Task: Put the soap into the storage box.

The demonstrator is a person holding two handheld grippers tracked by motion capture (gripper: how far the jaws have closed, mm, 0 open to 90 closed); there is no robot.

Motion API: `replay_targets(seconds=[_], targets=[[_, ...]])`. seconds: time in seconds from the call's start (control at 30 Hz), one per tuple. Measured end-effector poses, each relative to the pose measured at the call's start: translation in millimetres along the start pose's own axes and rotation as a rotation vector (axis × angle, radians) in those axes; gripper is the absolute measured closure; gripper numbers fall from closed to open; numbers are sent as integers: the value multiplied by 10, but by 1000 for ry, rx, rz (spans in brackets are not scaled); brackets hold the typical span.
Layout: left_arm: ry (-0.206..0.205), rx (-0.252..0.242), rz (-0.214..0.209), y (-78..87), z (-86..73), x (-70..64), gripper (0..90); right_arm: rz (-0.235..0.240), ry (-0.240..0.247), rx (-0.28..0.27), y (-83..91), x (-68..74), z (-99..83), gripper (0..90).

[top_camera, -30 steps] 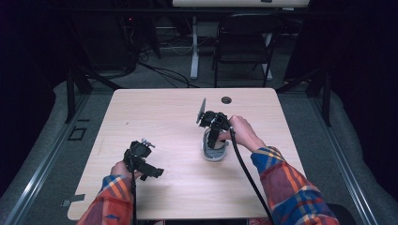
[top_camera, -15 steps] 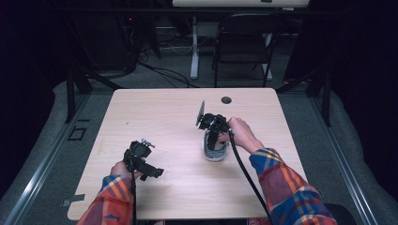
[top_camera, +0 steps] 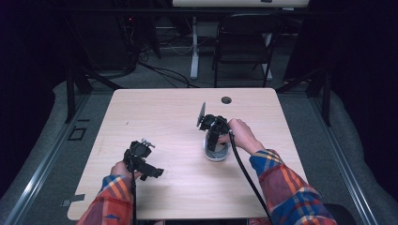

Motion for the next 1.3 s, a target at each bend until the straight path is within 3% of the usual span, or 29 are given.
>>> replay_targets(seconds=[0.6,1.03,1.3], targets=[[0,1,-2,-2,1,0,0,9,-16,-13,80,-28,-81,231],[0,3,-2,-4,0,-4,0,4,-30,-49,182,-27,-162,252],[1,3,-2,-5,0,-3,0,-4,-35,-90,336,-23,-263,251]])
Point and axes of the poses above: each handheld gripper's, and its own axes: y roughly backward along the jaws, z roughly out of its top, x roughly to its left, the point moved 5 cm from there along -y, roughly forward along the jaws, and after that the axes turned 1 degree about z, right-handed, at the moved point
